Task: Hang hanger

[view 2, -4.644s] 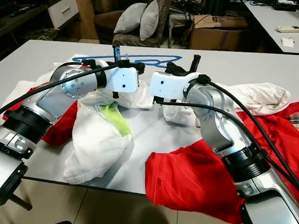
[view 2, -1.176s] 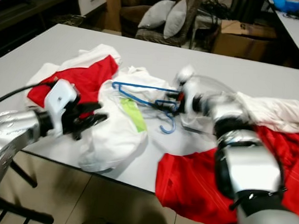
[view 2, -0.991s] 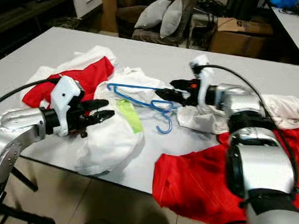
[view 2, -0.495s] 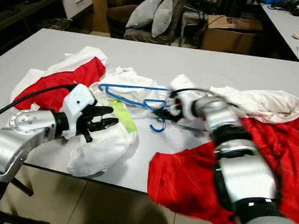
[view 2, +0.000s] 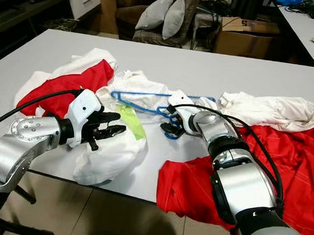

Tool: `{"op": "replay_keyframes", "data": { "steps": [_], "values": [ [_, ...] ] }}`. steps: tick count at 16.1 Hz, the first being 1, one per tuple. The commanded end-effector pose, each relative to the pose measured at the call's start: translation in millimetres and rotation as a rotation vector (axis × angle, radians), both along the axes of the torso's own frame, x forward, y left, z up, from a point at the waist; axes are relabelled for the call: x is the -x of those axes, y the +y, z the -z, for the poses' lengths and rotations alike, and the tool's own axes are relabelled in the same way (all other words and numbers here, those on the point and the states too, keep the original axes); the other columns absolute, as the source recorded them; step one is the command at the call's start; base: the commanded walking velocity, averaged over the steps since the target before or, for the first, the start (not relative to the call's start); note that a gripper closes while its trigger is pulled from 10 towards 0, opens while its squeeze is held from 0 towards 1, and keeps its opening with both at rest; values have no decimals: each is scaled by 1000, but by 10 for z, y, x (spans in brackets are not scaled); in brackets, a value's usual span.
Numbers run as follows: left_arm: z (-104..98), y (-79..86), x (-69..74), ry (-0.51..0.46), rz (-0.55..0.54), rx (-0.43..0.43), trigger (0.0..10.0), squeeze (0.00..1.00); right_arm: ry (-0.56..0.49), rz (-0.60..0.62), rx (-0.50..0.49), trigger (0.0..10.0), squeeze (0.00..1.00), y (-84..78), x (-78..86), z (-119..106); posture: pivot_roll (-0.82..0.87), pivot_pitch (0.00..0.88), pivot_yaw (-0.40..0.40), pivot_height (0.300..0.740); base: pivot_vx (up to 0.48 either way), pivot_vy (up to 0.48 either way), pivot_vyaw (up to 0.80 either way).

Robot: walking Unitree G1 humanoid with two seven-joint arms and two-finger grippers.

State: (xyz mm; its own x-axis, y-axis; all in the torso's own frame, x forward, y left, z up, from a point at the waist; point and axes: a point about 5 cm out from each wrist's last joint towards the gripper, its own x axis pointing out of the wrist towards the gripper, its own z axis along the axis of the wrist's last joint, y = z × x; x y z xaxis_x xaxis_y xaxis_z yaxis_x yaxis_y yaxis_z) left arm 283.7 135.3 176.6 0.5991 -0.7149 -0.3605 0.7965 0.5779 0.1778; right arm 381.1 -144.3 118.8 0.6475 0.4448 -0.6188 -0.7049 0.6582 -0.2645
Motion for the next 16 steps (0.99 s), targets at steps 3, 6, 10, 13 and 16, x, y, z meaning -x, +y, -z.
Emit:
{"op": "replay_keyframes", "data": {
  "steps": [3,6,10,13,16],
  "values": [
    [-17,4,16,-9,-4,-23,10000,0,19,-8,3,0,0,45,10,25,63,0,47,740,0,0,0],
    [-23,-14,-7,-17,-2,-24,10000,0,26,-5,-4,0,0,37,6,13,52,0,51,740,0,0,0],
    [-36,-30,-43,-43,-15,-26,10000,0,33,6,-19,0,0,19,4,5,45,0,58,740,0,0,0],
    [-44,-30,-73,-69,-29,-33,10000,0,35,12,-27,0,0,9,2,-1,44,0,59,740,0,0,0],
    [-98,-46,-146,-144,-54,-43,10000,0,16,19,-54,0,0,7,-18,-47,39,0,62,740,0,0,0]
  ]
}}
